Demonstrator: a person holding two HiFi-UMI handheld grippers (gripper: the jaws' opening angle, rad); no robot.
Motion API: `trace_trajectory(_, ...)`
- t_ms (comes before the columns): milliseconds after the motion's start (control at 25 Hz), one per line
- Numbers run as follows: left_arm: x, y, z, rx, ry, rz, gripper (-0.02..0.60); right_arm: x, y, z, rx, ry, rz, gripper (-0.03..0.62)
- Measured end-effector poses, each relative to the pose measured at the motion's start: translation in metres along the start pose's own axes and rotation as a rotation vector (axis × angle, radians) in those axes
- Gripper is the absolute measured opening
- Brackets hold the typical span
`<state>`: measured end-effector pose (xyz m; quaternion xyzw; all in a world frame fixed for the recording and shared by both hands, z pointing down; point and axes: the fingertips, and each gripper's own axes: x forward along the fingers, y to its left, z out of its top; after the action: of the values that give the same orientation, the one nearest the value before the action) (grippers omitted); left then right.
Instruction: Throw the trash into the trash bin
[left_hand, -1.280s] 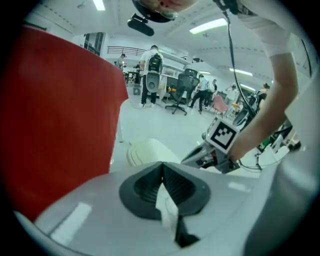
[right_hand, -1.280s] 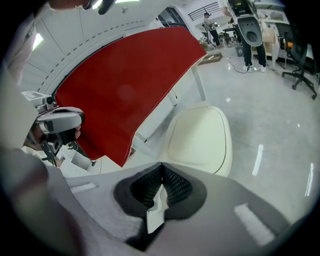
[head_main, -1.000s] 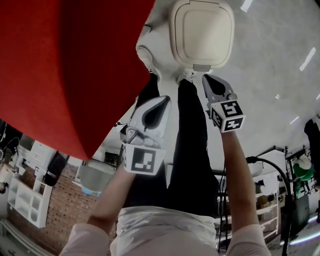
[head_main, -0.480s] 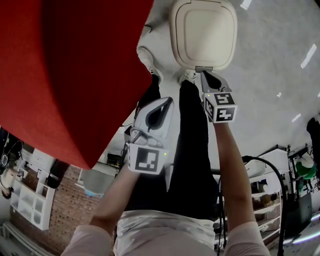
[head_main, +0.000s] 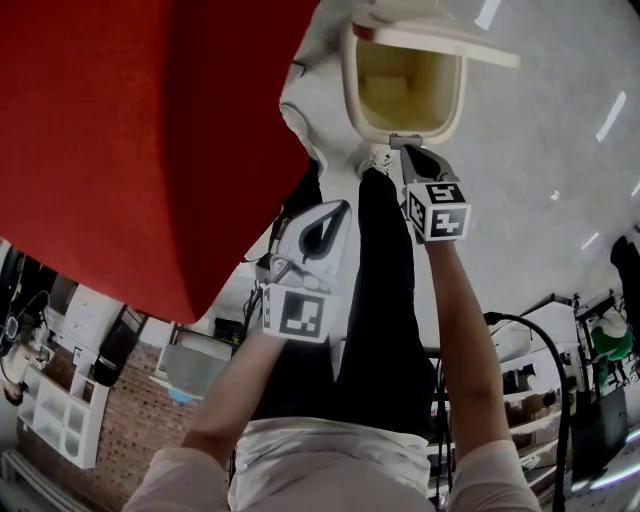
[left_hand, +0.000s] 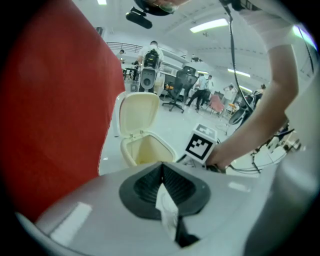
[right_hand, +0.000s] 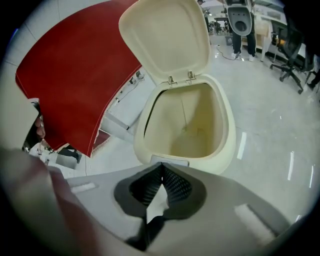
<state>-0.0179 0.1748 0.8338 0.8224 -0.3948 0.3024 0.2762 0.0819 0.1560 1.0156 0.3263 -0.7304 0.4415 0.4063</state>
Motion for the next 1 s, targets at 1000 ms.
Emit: trace_trajectory(1000,-0.1,-0.023,0.116,0.088,-0.11,-0.003,0.003,-0.188,0.089,0.084,-0.085,-0.234,0.082,0.002)
